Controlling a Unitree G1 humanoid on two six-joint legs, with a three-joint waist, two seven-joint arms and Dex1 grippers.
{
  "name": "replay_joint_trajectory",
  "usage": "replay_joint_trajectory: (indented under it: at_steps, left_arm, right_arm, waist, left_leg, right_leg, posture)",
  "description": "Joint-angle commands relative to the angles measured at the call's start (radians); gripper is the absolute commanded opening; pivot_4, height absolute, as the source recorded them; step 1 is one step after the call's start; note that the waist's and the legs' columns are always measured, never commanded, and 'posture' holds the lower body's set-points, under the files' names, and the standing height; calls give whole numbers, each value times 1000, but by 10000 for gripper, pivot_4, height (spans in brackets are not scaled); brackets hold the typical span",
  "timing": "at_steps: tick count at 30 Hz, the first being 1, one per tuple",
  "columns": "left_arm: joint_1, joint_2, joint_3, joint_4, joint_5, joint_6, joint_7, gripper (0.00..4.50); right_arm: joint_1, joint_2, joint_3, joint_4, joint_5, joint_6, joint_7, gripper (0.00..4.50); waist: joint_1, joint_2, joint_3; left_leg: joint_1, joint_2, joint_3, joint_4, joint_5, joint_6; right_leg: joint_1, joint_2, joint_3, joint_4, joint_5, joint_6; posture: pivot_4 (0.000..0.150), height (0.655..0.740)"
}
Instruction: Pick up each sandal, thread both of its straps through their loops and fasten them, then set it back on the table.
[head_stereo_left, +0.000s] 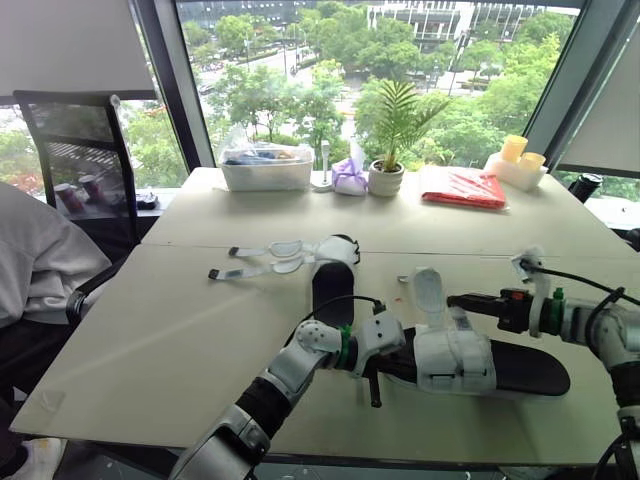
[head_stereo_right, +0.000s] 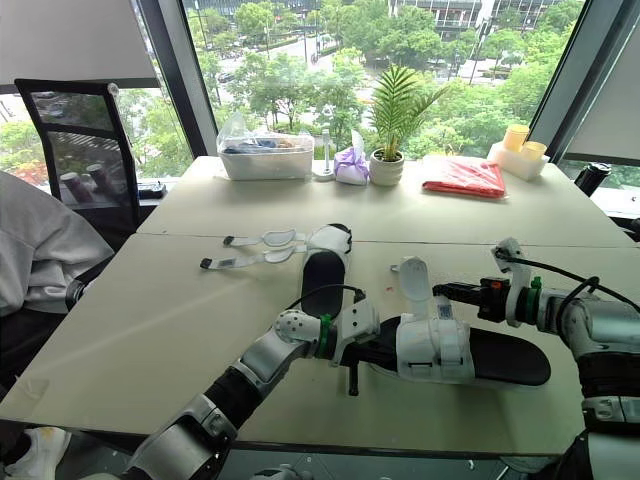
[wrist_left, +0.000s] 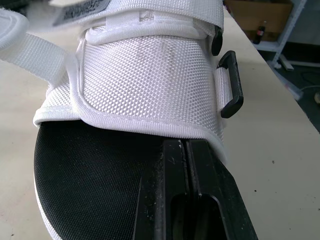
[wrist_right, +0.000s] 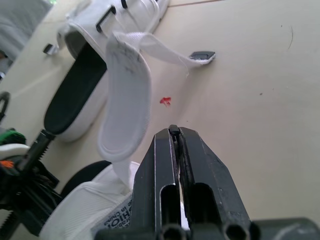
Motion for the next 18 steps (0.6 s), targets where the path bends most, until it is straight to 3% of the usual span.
replay_joint_trajectory:
  at_steps: [1, 6, 9, 15, 18]
  left_arm:
    - [14, 2, -5, 11, 20, 15, 19, 0]
    - [17, 8, -6, 2, 21, 18, 26, 0]
    - [21, 12, -6, -7, 20, 20, 33, 0]
    - [34, 17, -9, -28, 22, 25, 39, 0]
    - [43, 20, -11, -41, 21, 30, 39, 0]
  right_arm:
    - [-26, 9, 48, 67, -91, -85, -17, 469]
    - [-63, 12, 81, 138, -136, -132, 0, 469]
    - [-67, -2, 102, 159, -165, -168, 34, 10369]
    - [-109, -10, 64, 223, -222, -298, -11, 39816]
    - [-185, 2, 4, 305, -231, -315, -140, 39816]
  waist:
    - [-1, 0, 0]
    - [-4, 0, 0]
    - [-4, 0, 0]
    - [-2, 1, 0]
    - [-2, 1, 0]
  left_leg:
    - [0, 0, 0, 0, 0, 0]
    - [1, 0, 0, 1, 0, 0]
    - [1, 0, 0, 1, 0, 0]
    - [0, 0, 0, -1, 0, 0]
    - [0, 0, 1, -2, 0, 0]
  right_leg:
    - [0, 0, 0, 0, 0, 0]
    - [1, 0, 0, 0, 2, -1]
    - [1, 0, 0, 0, 3, -1]
    - [-2, 0, 0, 0, 4, 2]
    - [-3, 0, 0, 0, 4, 2]
  posture:
    - [1500, 7388]
    - [1500, 7388]
    - [1500, 7388]
    - [1500, 7388]
    - [1500, 7388]
